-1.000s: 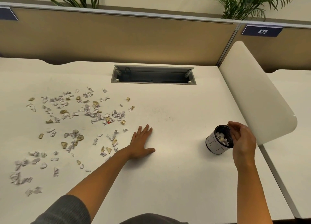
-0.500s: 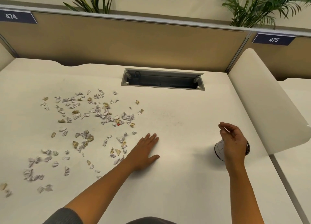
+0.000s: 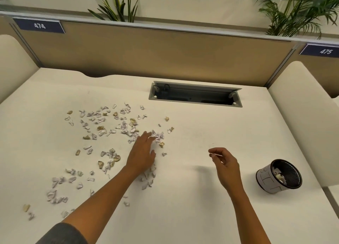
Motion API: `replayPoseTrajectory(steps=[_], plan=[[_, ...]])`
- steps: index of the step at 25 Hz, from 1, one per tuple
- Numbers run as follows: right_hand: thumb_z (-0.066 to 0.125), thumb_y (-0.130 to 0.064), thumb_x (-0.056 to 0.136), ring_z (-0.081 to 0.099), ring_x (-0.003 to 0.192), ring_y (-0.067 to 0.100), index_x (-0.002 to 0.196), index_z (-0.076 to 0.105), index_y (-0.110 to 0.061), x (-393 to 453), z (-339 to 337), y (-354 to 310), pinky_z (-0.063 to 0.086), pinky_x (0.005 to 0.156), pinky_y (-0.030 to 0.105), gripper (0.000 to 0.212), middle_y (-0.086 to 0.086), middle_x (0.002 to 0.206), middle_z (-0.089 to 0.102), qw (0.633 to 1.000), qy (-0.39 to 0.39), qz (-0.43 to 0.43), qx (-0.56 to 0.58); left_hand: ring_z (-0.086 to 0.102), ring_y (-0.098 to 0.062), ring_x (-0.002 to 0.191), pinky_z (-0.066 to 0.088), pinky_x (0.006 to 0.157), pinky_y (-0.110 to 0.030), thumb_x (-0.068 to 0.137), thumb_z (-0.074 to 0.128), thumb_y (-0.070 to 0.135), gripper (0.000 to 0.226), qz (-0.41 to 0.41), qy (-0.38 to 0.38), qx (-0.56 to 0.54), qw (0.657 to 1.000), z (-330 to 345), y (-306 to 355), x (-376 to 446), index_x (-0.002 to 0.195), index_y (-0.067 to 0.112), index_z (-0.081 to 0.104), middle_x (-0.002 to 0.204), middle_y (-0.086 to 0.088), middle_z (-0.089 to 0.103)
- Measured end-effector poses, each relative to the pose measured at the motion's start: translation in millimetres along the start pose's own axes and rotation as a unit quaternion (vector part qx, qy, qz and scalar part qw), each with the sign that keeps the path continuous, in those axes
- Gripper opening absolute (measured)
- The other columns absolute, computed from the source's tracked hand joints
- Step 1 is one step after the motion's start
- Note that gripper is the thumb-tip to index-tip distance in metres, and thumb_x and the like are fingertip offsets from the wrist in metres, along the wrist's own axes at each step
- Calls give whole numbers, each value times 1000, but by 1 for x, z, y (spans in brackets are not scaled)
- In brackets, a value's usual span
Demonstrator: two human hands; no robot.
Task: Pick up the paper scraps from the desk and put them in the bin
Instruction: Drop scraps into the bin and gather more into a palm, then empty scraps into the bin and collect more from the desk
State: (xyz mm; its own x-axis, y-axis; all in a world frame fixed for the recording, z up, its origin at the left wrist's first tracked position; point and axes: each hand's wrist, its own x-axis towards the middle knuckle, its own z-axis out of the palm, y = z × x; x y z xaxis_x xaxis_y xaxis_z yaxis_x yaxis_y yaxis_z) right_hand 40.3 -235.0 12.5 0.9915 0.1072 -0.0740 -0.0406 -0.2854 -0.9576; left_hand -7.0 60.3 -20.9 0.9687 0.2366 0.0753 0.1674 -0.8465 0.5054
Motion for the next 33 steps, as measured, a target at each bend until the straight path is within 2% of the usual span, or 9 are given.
replayPoseTrajectory(steps=[6,9,11,13,19,23,27,30,33], plan=[[57,-11,96,65,94,-3,94,69,-31,-1,24,-4,45,72,7,23,-18,100,71,998,-33,15,-49,5,-30,151,26,118,-40,99,41,6,56,-72,-99,41,992,-8,-32,27,151,22,30,162,-14,10],[57,-10,95,64,94,-4,94,68,-30,3,43,-7,45,74,8,23,-18,100,71,995,-59,14,-73,25,-32,146,35,112,-40,100,38,6,45,-67,-110,71,989,-4,-40,27,143,16,47,155,-20,29],[57,-10,95,63,93,-4,93,68,-29,6,59,-12,45,73,6,22,-18,100,70,993,-85,9,-87,50,-33,125,46,92,-36,94,40,-1,38,-38,-86,82,992,-4,-41,25,121,10,64,129,-17,54],[57,-10,95,63,91,-5,94,68,-28,12,77,-15,45,72,6,21,-18,101,69,988,-119,-3,-102,61,-29,98,49,74,-34,89,43,-5,31,-24,-60,82,995,-6,-44,25,96,7,71,99,-10,61],[58,-12,94,61,102,6,104,65,-21,40,143,-26,47,87,20,15,-7,112,66,963,-196,-67,-173,67,-25,91,54,84,-33,87,58,0,20,-99,16,-50,994,-16,-47,27,95,4,76,98,-11,73],[57,-11,93,48,125,21,130,56,-14,64,179,-28,33,103,21,37,6,135,53,924,-227,-145,-272,69,-13,84,51,81,-19,83,69,3,16,-163,79,-161,970,-27,-45,18,96,8,78,96,-6,76],[52,-25,100,25,146,23,148,39,-17,73,203,-27,21,118,31,51,6,158,30,904,-269,-116,-312,63,-7,74,48,74,-16,81,72,4,15,-194,104,-183,958,-37,-46,11,93,9,79,90,-6,77],[48,-37,101,15,150,25,151,36,-20,65,212,-22,18,121,38,54,6,162,22,885,-282,-112,-352,63,-7,73,48,70,-15,82,72,5,13,-222,105,-197,949,-40,-45,5,90,10,79,87,-5,77],[43,-24,104,24,146,26,147,43,-16,55,215,-19,28,114,35,44,7,158,30,859,-273,-152,-405,65,-10,75,52,74,-21,81,73,5,12,-233,107,-205,944,-39,-41,0,89,11,80,88,-5,77]])
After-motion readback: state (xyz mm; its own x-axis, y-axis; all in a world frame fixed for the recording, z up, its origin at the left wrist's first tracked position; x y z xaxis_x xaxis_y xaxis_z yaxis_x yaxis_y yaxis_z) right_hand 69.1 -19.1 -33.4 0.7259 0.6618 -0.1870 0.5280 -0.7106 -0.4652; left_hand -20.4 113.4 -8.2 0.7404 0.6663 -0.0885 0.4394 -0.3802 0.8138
